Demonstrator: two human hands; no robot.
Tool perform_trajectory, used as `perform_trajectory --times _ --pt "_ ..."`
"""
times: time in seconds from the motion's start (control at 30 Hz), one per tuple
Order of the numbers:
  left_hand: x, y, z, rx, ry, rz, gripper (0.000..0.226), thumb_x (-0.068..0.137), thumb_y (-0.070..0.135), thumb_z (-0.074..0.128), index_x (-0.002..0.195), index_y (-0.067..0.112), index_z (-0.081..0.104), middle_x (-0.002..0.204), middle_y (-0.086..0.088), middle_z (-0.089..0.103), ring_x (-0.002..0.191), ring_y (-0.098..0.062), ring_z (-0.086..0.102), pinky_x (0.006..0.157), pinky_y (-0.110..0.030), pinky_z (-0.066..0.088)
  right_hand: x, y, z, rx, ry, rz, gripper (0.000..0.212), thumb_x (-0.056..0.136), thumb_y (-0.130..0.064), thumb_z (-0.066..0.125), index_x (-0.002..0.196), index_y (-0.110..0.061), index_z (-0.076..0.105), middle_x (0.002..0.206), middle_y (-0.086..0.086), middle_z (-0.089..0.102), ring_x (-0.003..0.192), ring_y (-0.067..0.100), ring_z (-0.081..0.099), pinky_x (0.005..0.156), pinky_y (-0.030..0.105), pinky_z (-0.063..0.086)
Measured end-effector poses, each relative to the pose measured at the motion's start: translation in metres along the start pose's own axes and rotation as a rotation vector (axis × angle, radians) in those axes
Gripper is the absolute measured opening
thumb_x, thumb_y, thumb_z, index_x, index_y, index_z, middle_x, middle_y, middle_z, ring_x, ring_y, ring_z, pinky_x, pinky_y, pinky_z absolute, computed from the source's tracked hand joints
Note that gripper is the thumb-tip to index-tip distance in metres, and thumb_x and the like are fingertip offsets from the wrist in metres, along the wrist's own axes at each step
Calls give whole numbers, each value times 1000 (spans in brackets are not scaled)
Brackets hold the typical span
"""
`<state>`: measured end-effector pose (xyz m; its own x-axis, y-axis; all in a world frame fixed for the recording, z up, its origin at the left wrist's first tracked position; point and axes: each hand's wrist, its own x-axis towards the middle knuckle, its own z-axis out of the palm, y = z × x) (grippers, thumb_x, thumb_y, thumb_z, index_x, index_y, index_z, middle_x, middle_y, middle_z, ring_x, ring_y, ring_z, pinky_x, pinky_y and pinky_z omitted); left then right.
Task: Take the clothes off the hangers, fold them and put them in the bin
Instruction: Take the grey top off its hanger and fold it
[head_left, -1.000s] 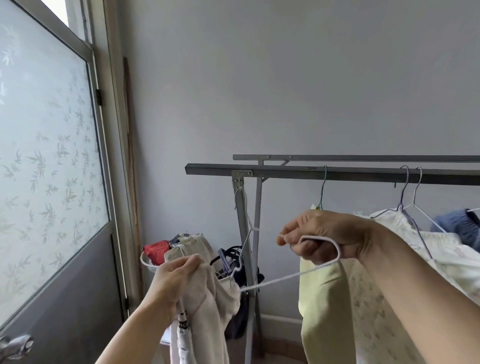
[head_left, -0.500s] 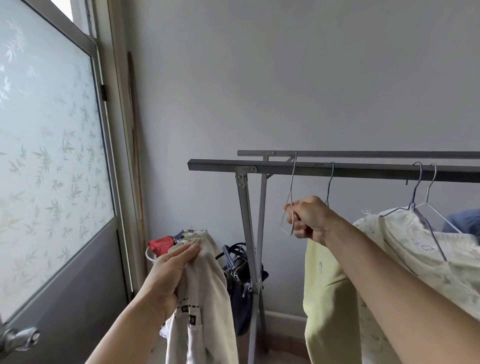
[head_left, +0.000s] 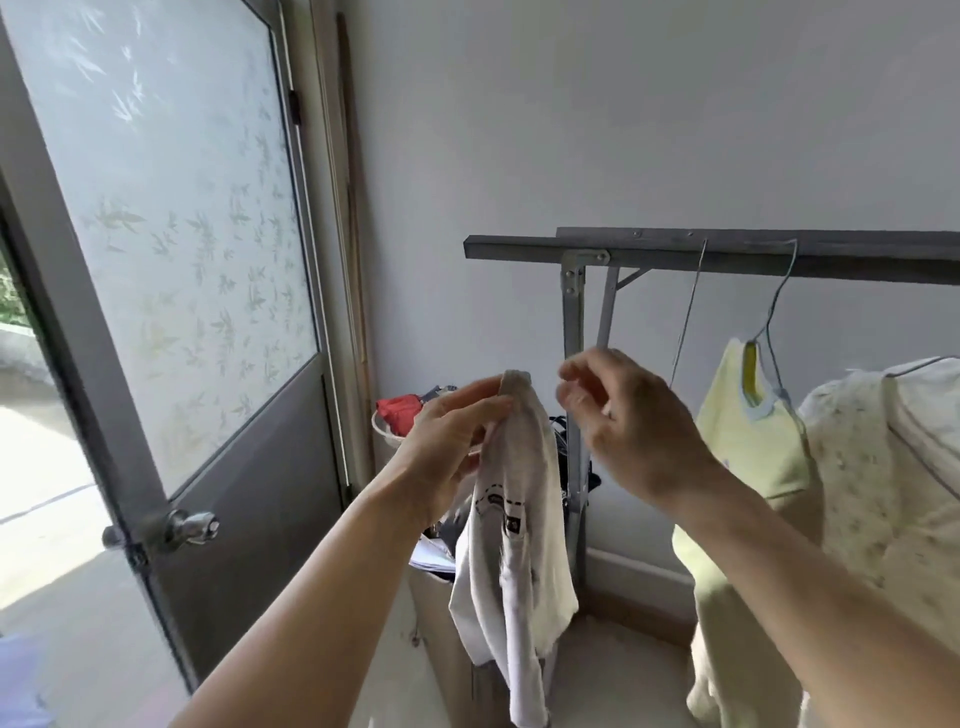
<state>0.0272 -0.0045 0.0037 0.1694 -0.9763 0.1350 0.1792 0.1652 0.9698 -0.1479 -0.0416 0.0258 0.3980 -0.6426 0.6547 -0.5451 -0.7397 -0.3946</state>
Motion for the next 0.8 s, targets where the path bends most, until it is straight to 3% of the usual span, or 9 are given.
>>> perform_trajectory --times 0.07,0.17,0.23,0.37,0.43,0.5,0.6,0.7,0.8 --pt "-2 1 0 24 -36 9 29 94 13 60 120 21 70 105 -2 73 93 -17 65 86 -34 49 4 -8 14 168 -172 78 20 97 -32 56 113 -19 59 103 -10 62 95 6 59 82 22 46" --pt "-6 3 -4 -5 -75 25 30 96 10 55 120 21 71 96 -1 71 85 -15 63 74 -31 50 12 -13 24 304 -167 120 13 98 -29 56 97 -16 59 84 -8 61 78 5 59 69 19 46" --pt "-9 3 -9 -25 -92 29 33 98 6 51 120 20 70 91 -1 70 81 -15 63 74 -33 52 15 -14 29 397 -200 154 20 99 -31 54 93 -13 58 77 -6 57 69 7 54 64 22 45" --pt "-18 2 -18 -43 -83 77 29 93 0 58 115 17 69 83 -2 67 78 -18 63 81 -40 56 17 -23 36 560 -218 242 20 102 -29 45 88 -16 52 80 3 53 74 15 51 69 34 43" --pt "-23 -3 -25 121 -14 133 23 87 5 70 109 12 67 83 -1 62 72 -13 60 73 -33 55 17 -27 36 566 -189 250 18 103 -24 43 87 -19 50 78 3 51 72 14 49 67 31 41" --pt "-22 -18 -35 464 118 149 31 81 18 79 106 14 62 90 2 58 74 -8 54 70 -23 49 17 -34 32 570 -175 219 18 102 -21 45 85 -18 50 75 2 48 70 13 46 65 28 38" --pt "-24 -42 -52 836 171 71 27 79 33 76 101 26 63 91 8 62 73 -8 54 67 -27 47 20 -38 19 582 -185 171 15 101 -20 48 87 -15 53 74 1 50 69 10 47 64 25 37" --pt "-25 -50 -73 793 204 14 15 77 22 72 91 25 69 88 5 70 77 -20 65 75 -36 55 22 -30 1 495 -181 112 16 100 -19 49 86 -13 54 75 5 50 68 11 46 63 27 37" --pt "-26 -33 -97 662 198 3 10 83 7 73 86 16 71 85 -4 69 75 -17 62 69 -31 54 22 -11 -18 361 -208 103 16 98 -17 55 82 -12 57 76 6 52 70 14 46 64 29 36"
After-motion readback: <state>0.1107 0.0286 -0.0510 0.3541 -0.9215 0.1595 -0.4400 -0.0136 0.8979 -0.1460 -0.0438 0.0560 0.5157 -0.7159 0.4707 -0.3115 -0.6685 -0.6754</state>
